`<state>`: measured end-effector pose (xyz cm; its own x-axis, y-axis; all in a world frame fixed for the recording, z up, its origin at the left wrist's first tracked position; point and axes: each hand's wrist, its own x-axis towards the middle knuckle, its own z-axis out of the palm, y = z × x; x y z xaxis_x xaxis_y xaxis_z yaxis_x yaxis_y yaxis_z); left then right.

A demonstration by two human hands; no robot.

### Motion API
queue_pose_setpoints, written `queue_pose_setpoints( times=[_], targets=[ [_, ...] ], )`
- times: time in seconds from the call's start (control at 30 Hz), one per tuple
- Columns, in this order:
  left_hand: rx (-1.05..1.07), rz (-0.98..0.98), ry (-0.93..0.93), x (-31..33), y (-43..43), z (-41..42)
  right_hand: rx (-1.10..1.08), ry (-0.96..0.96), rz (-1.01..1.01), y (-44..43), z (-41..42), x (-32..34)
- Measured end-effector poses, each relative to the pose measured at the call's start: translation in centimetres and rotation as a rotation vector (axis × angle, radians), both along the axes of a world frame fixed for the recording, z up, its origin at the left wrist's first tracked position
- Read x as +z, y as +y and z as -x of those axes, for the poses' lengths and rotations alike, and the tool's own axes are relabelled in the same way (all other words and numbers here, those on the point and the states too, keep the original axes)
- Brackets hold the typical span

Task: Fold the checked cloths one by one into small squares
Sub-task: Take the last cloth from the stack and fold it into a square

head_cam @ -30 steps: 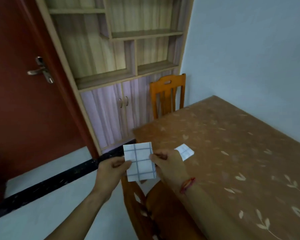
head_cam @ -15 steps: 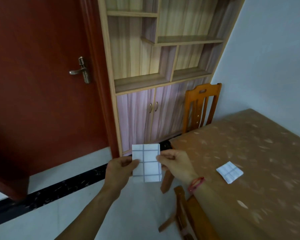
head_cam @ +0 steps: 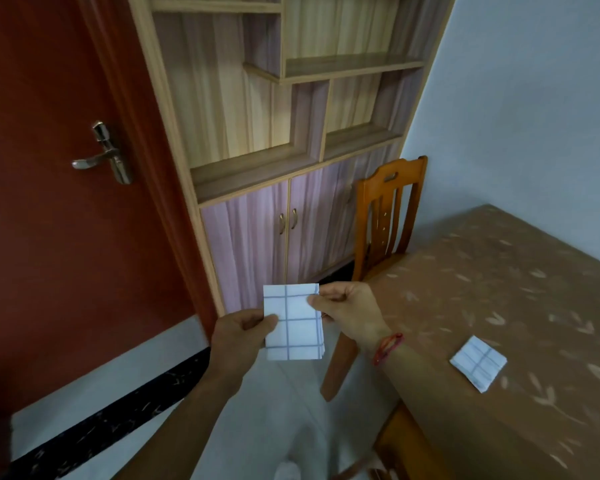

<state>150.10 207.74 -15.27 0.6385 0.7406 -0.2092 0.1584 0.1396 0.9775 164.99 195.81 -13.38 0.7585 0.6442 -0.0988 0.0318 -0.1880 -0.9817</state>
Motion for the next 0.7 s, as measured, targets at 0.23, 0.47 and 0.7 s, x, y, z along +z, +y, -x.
queue_pose_setpoints(
  times=[0.23, 0.47, 0.7],
  targets=[
    [-0.111, 0.066, 0.043, 0.4, 4.9, -12.8, -0.146, 0.013, -0.044, 3.2, -11.0, 0.0],
    [-0.349, -0.024, 0.095, 0.7, 3.7, -25.6, -0.383, -0.016, -0.023, -0.5, -20.5, -0.3],
    [-0.708, -0.052, 0.165, -1.5, -0.8, -35.3, -0.762, 0.024, 0.038, -7.6, -25.5, -2.2]
  ],
)
